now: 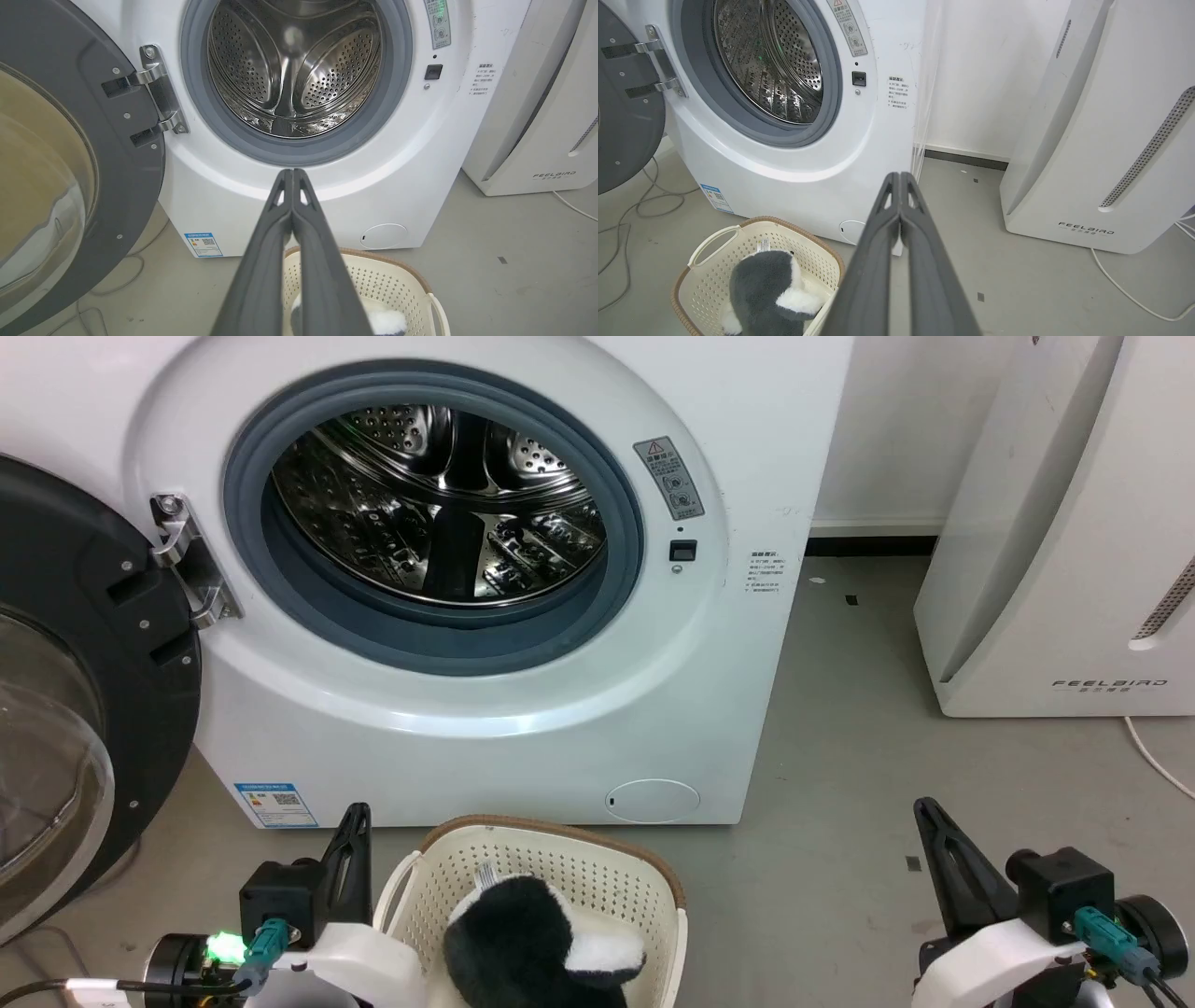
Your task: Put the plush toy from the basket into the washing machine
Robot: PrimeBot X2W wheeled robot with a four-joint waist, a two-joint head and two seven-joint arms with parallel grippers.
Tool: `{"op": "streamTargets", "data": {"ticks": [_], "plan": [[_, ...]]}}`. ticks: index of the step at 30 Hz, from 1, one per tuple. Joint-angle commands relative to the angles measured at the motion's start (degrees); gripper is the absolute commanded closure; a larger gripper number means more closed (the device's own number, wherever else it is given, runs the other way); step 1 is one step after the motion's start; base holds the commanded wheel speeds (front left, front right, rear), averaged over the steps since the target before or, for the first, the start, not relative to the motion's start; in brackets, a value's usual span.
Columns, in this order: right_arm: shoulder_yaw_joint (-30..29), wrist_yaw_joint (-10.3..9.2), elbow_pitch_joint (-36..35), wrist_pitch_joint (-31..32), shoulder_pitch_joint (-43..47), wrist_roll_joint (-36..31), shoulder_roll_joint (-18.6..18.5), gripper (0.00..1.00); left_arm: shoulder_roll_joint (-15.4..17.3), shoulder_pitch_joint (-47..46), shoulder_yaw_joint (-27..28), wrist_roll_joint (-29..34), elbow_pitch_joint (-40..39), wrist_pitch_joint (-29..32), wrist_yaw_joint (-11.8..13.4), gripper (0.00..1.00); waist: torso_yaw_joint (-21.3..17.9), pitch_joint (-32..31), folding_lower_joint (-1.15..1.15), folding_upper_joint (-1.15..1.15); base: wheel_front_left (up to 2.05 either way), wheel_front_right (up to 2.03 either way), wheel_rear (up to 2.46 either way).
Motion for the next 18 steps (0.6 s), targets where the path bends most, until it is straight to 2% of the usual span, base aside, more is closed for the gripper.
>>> {"op": "streamTargets", "data": {"ticks": [1,2,3,18], "plan": [[-0.03,-0.05,0.13,0.09,-0.81,-0.44,-0.03,1.0,0.01,-0.87,0.09,0.16,-0.24,0.02,-0.24,1.0,0.0,0.0,0.0,0.0,0.0,0.0,0.0],[-0.03,-0.05,0.13,0.09,-0.81,-0.44,-0.03,1.0,0.01,-0.87,0.09,0.16,-0.24,0.02,-0.24,1.0,0.0,0.0,0.0,0.0,0.0,0.0,0.0],[0.02,0.0,-0.01,-0.02,0.01,0.03,0.0,0.0,0.0,0.02,0.01,0.0,0.01,-0.01,0.03,0.0,0.0,0.0,0.0,0.0,0.0,0.0,0.0],[-0.53,-0.01,-1.13,-1.57,-0.05,3.1,0.0,0.0,0.01,-0.88,-0.97,-0.19,1.22,-1.58,1.18,0.0,-0.05,0.43,0.0,0.0,0.0,0.0,0.0]]}}
